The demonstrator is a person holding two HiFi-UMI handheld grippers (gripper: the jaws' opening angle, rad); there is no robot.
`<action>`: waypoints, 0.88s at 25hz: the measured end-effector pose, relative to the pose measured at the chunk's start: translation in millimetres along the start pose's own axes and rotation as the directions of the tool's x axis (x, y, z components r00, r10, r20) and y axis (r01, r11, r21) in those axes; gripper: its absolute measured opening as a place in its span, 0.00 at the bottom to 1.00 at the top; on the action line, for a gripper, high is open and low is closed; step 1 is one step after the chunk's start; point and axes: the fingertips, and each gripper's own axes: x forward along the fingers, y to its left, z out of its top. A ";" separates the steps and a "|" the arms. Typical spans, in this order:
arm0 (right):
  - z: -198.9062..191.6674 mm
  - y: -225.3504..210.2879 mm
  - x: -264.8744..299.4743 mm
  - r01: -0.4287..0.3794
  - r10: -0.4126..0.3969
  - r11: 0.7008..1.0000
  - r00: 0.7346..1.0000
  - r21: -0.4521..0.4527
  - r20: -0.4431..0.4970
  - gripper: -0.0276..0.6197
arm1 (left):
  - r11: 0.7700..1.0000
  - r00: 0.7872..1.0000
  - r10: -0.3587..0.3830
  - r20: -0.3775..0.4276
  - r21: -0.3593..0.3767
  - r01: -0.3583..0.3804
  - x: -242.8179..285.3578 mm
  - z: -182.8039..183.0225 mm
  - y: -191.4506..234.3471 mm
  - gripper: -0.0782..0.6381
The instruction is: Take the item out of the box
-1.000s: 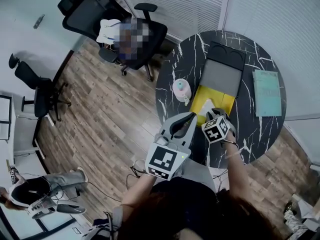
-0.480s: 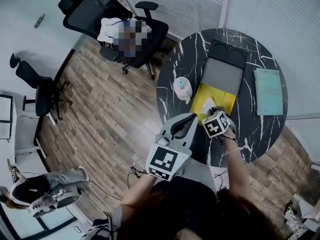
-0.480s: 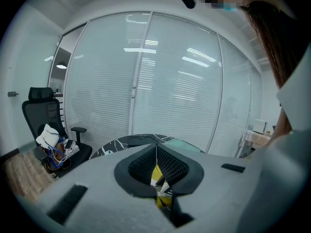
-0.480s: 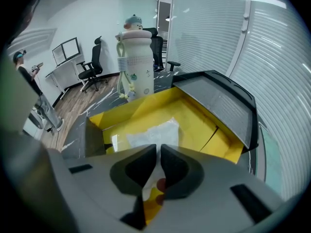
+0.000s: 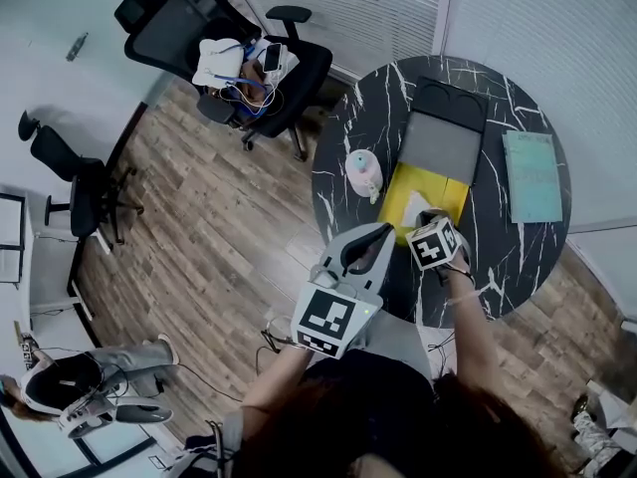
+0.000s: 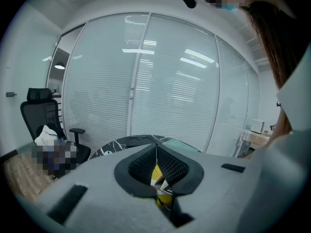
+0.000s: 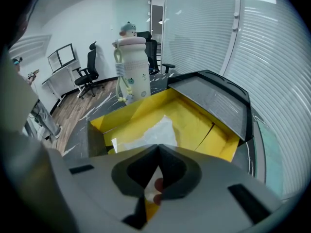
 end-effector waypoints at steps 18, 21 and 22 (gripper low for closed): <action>13.7 3.7 -67.1 0.114 -0.121 0.992 0.979 0.050 0.167 0.08 | 0.999 0.997 -0.026 0.068 0.048 0.023 -38.2 10.1 -20.2 0.15; 13.4 8.8 -79.0 0.130 -0.135 0.991 0.973 0.040 0.190 0.08 | 0.998 0.996 -0.038 0.079 0.055 0.034 -45.7 11.7 -25.7 0.15; 12.9 10.5 -83.0 0.135 -0.140 0.990 0.971 0.039 0.195 0.08 | 0.998 0.996 -0.043 0.083 0.056 0.039 -48.1 12.3 -27.9 0.15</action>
